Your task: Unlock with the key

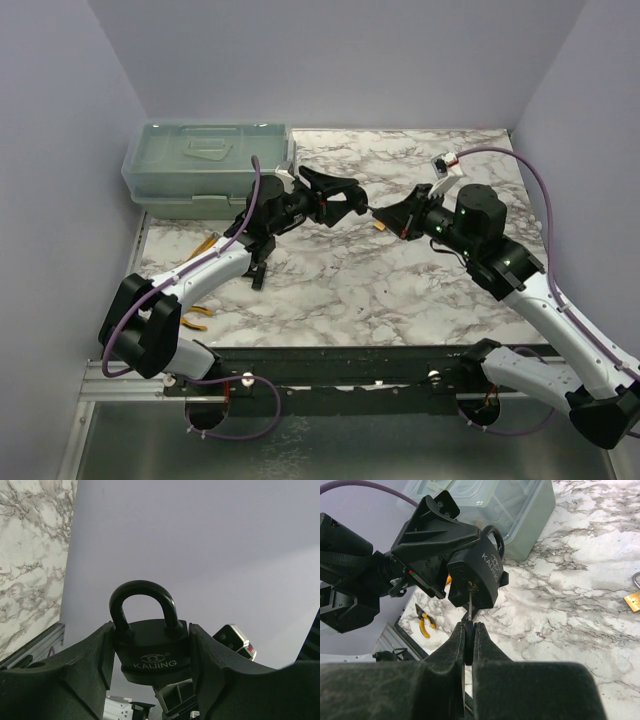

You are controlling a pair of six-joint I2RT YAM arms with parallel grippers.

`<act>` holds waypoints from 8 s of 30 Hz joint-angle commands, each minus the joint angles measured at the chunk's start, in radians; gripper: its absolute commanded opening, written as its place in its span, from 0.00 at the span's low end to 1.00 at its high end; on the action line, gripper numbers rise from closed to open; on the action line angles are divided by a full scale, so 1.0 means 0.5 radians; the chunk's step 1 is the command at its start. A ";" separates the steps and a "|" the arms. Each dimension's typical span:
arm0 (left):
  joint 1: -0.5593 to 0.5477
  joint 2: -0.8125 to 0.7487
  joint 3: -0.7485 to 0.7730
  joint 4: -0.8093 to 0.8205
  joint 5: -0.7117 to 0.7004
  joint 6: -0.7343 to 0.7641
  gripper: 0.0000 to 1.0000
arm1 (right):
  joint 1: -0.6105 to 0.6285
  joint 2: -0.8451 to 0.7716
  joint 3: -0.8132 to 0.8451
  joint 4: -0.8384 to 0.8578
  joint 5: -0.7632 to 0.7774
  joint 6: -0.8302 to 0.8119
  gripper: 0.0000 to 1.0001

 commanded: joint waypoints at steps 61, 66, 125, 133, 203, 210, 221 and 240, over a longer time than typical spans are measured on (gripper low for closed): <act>-0.113 0.076 0.086 -0.039 -0.229 -0.017 0.00 | 0.244 0.367 0.092 0.035 0.618 -0.099 0.00; -0.116 0.071 0.085 -0.099 -0.248 -0.043 0.00 | 0.320 0.409 0.086 0.069 0.706 -0.130 0.00; -0.242 -0.115 0.035 -0.635 -0.881 -0.024 0.00 | 0.514 0.273 -0.011 -0.044 0.797 0.078 0.58; -0.241 -0.105 0.041 -0.635 -0.856 -0.027 0.00 | 0.514 0.275 -0.007 -0.068 0.860 0.036 0.45; -0.268 -0.270 0.029 -0.533 -0.694 0.238 0.00 | 0.508 0.510 -0.139 0.540 0.898 0.224 0.00; -0.271 -0.300 0.026 -0.520 -0.700 0.280 0.00 | 0.487 0.476 -0.179 0.596 0.873 0.332 0.00; -0.281 -0.335 0.008 -0.460 -0.717 0.337 0.00 | 0.452 0.413 -0.298 0.706 0.854 0.583 0.00; -0.312 -0.351 -0.001 -0.371 -0.733 0.415 0.00 | 0.265 0.403 -0.509 0.919 0.548 0.978 0.00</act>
